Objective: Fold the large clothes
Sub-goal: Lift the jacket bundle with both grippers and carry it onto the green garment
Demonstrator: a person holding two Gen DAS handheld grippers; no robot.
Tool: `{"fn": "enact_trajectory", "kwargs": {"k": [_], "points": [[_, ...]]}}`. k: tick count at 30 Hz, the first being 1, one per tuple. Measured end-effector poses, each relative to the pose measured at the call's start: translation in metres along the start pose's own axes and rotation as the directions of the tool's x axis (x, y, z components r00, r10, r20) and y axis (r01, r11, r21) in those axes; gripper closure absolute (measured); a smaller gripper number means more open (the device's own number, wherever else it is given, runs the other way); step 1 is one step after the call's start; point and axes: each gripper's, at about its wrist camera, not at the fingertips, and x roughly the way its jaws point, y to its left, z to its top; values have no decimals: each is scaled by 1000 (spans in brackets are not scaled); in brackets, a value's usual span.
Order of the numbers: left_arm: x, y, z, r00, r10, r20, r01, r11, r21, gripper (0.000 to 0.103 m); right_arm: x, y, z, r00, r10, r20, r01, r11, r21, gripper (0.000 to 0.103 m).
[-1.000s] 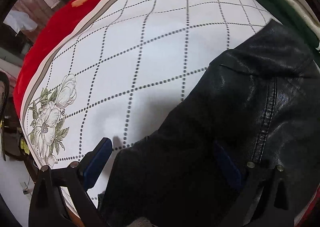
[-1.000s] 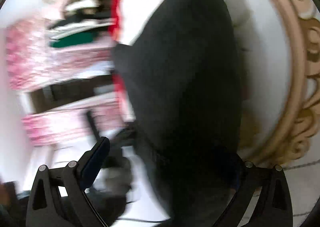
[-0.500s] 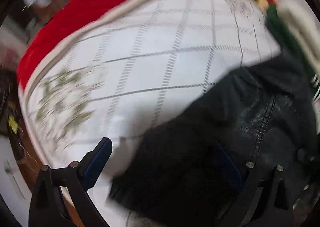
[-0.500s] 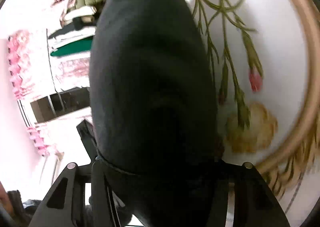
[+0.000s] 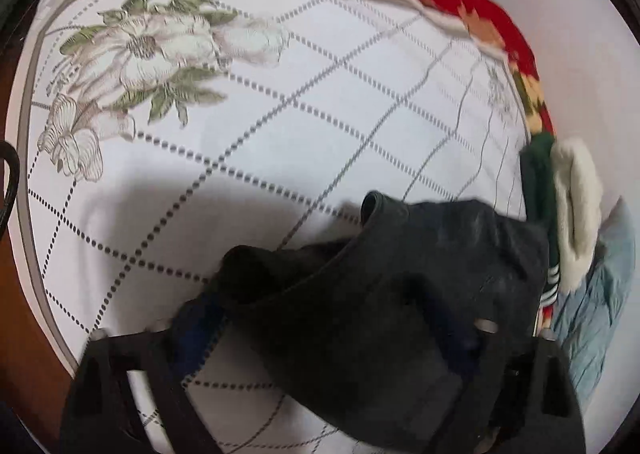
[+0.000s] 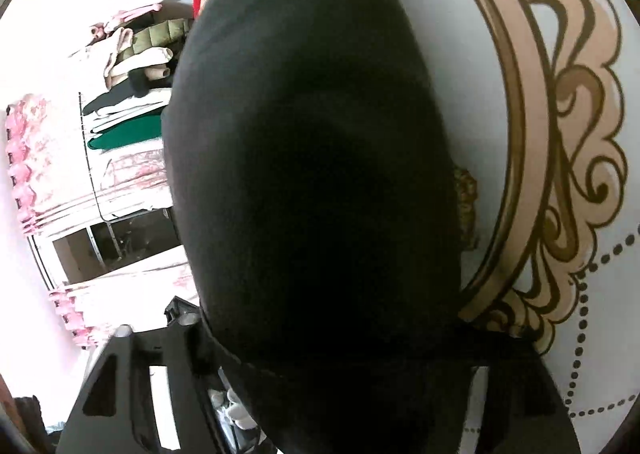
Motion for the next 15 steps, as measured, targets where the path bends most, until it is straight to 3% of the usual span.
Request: {"fn": "enact_trajectory", "kwargs": {"k": [1,2,10,15], "points": [[-3,-1,2,1000,7,13,-7,1000,1,41,-4,1,-2,1000,22,10,-22,1000,9,47],[-7,-1,3,1000,3,21,-4,1000,7,46,1,6,-4,999,30,16,-30,1000,5,51],[-43,-14,21,998,-39,43,36,997,64,46,-25,69,-15,990,142,21,-140,986,-88,57],[-78,-50,36,992,-90,83,80,989,121,47,-47,110,2,979,200,40,-194,974,-113,57]]}}
